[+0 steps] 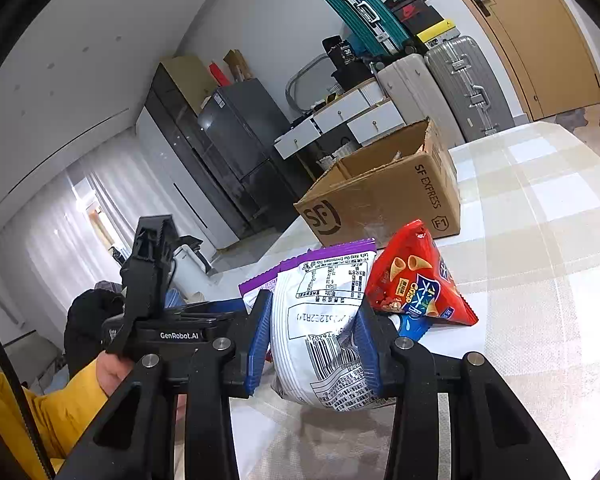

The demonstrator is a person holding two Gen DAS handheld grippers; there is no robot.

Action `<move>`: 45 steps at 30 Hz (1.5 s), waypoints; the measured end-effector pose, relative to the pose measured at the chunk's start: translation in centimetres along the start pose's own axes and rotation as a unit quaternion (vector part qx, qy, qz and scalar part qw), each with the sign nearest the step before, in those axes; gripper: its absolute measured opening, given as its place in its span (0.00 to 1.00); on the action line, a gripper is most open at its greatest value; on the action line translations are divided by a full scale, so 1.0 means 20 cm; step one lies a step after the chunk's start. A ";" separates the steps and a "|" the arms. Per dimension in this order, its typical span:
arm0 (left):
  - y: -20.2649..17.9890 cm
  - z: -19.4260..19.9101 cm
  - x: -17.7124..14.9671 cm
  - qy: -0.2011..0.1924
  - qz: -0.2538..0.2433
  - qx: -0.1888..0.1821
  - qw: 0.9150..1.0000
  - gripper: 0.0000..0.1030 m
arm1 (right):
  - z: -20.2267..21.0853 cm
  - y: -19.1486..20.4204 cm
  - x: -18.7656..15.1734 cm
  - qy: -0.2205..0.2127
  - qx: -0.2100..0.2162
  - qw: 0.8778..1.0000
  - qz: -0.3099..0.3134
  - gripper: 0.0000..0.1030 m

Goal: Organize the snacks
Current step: 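Grasp the white chip bag with the right tool while the left tool grasps a white snack bag, then lift both held bags and carry them over the cardboard box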

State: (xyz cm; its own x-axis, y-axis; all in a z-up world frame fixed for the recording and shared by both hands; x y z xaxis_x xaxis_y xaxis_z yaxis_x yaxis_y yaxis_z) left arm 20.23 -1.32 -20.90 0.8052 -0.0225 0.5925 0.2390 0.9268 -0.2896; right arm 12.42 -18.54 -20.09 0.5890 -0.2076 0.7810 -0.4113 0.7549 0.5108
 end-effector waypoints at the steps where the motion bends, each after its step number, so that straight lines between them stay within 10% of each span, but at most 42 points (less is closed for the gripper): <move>1: -0.01 -0.01 0.01 0.003 -0.002 0.000 1.000 0.90 | 0.00 0.00 0.00 0.001 0.003 1.000 0.000 0.38; 19: -0.09 -0.07 -0.01 0.025 -0.054 -0.019 0.998 0.30 | 0.00 0.00 -0.02 0.009 0.005 1.000 -0.006 0.39; 45: -0.10 0.11 -0.08 0.003 -0.050 0.000 0.999 0.24 | -0.01 -0.03 -0.02 0.009 0.000 1.000 -0.018 0.39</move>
State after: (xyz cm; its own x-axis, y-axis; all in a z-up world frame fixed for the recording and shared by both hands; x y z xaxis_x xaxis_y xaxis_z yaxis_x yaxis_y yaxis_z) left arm 17.27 -2.20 -19.58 0.7801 -0.1174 0.6146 0.3190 0.9196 -0.2292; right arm 12.61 -18.78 -20.73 0.6168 -0.2235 0.7548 -0.3896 0.7465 0.5394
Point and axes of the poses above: each gripper's, at about its wrist camera, not at the fingertips, and z roughly against the way its jaws point, y to its left, x to its top, the point moved 5 cm from there along -z, roughly the way its jaws point, and after that the axes turned 7 degrees about -x, right-handed, at the moved point
